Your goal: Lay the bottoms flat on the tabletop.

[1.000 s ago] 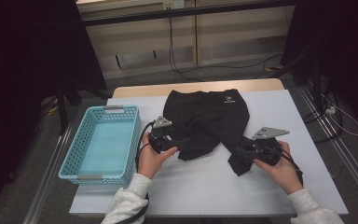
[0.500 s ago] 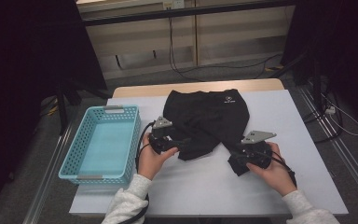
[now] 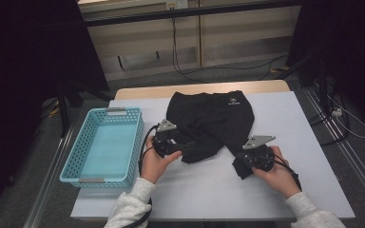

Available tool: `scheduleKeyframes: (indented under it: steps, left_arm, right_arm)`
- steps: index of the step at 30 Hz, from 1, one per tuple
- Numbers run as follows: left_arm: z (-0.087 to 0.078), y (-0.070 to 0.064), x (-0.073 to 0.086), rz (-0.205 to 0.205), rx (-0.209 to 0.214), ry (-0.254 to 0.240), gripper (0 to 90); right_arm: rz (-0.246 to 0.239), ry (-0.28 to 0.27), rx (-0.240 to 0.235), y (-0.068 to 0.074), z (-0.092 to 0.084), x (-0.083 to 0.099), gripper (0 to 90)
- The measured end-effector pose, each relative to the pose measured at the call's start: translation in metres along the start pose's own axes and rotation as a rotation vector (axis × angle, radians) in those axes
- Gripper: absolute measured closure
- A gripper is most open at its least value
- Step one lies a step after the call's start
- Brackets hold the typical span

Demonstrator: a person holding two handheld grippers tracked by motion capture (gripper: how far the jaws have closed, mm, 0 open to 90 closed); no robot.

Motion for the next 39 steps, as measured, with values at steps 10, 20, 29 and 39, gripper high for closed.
scheduleKeyframes:
  steps: [10, 20, 29, 39]
  left_arm:
    - [-0.003, 0.003, -0.001, -0.008, -0.002, -0.012, 19.3]
    - [-0.003, 0.003, -0.002, -0.004, -0.001, -0.012, 19.3]
    - [-0.004, 0.002, -0.003, -0.001, -0.001, -0.02, 19.4]
    - [-0.004, 0.004, -0.002, 0.001, -0.001, -0.015, 19.6]
  right_arm:
    - [0.138, -0.15, -0.019, -0.025, -0.037, -0.015, 89.2]
    - [0.219, -0.161, 0.007, -0.047, -0.04, -0.004, 89.1]
    - [0.164, -0.176, -0.008, -0.033, -0.042, -0.013, 89.0]
    - [0.088, -0.204, -0.108, 0.004, -0.045, -0.031, 85.3]
Point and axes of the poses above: each handheld gripper's, and its own axes: z roughly forward along the jaws, x roughly out of its underside, y roughly to its left, the point moved 7 cm from there along z, roughly forward along the jaws, and after that the axes turned 7 degrees about x, right-handed, at the moved point
